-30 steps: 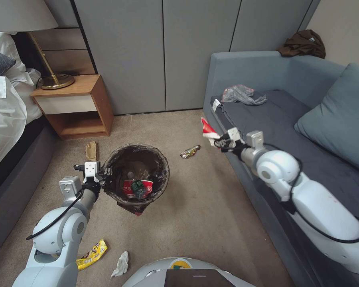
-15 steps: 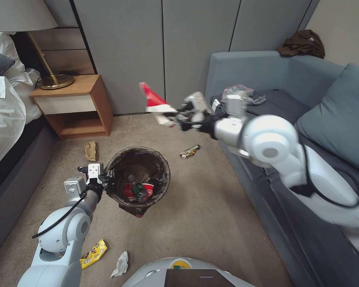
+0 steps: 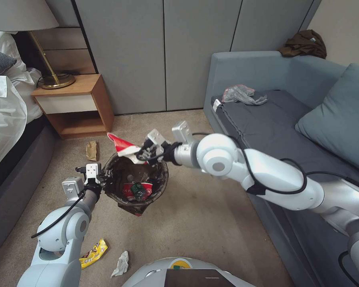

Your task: Pick up the trash bin, then pick up the garbage from the floor and place it into the trash bin.

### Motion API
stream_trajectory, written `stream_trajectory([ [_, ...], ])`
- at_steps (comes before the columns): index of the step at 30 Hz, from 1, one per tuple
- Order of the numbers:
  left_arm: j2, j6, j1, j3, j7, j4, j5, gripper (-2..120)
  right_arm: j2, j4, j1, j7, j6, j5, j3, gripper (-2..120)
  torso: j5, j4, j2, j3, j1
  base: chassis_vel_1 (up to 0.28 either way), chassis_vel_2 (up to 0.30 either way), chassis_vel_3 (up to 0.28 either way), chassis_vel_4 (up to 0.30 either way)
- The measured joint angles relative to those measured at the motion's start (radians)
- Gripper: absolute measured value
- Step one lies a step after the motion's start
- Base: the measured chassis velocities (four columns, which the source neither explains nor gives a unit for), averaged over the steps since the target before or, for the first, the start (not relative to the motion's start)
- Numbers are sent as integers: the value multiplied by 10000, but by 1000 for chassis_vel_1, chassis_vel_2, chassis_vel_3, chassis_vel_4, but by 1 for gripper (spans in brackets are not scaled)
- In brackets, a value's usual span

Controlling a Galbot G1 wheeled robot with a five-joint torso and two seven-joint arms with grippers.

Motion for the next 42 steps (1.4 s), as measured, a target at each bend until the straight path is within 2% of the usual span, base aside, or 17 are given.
stream_trajectory([
  [11,-3,-24,-42,2,7,63,-23,5,-66,-509,-1292,-126,0,-610,-168,4,2,-1,0,-1,0,0,0,0,0],
  [13,-10,-30,-37,2,7,64,-22,5,8,-678,-1450,-119,0,-599,-157,12,3,-1,0,0,0,0,0,0,0],
  [14,-10,-30,-37,2,7,64,-22,5,8,-678,-1450,-119,0,-599,-157,12,3,-1,0,0,0,0,0,0,0],
  [17,-16,-39,-16,8,14,64,-20,5,156,-1005,-1480,-125,115,-499,-104,28,3,0,0,0,0,0,0,0,0],
  [18,-16,-39,-16,8,14,64,-20,5,156,-1005,-1480,-125,115,-499,-104,28,3,0,0,0,0,0,0,0,0],
  [20,-12,-40,-14,8,16,64,-20,5,271,-1205,-1419,-116,257,-389,-68,35,2,0,1,0,0,0,0,0,0],
  [21,3,-41,-16,9,17,64,-21,5,361,-1327,-1355,-110,347,-321,-42,43,2,0,1,0,0,0,0,0,0],
  [23,12,-41,-18,8,17,64,-22,5,406,-1372,-1330,-99,397,-271,-28,46,2,2,1,0,0,0,0,0,0],
  [30,38,-42,-10,6,17,57,-58,5,685,-1581,-1223,113,732,-102,133,76,1,2,1,0,0,0,0,0,0],
  [31,38,-42,-10,6,17,57,-58,5,685,-1581,-1223,113,732,-102,133,76,1,2,1,0,0,0,0,0,0],
  [33,57,-43,7,1,15,39,-87,5,709,-1525,-1231,290,857,-88,573,86,2,2,1,0,0,0,0,0,0],
  [34,57,-43,7,1,15,39,-87,5,709,-1525,-1231,290,857,-88,573,86,2,2,1,0,0,0,0,0,0],
  [37,85,-55,17,-13,5,-6,-134,5,529,-1328,-1169,585,1154,-274,1550,98,2,3,1,0,0,0,0,0,0],
  [38,85,-55,17,-13,5,-6,-134,5,529,-1328,-1169,585,1154,-274,1550,98,2,3,1,0,0,0,0,0,0],
  [40,93,-69,16,-18,-6,-46,-178,5,318,-1255,-1180,852,1468,-708,2156,100,2,2,1,-1,0,0,0,0,0],
  [41,106,-83,15,-20,-13,-51,-197,5,128,-1243,-1388,954,1813,-1389,2759,100,2,3,1,-1,0,0,0,0,0],
  [42,106,-83,15,-20,-13,-51,-197,5,128,-1243,-1388,954,1813,-1389,2759,100,2,3,1,-1,0,0,0,0,0],
])
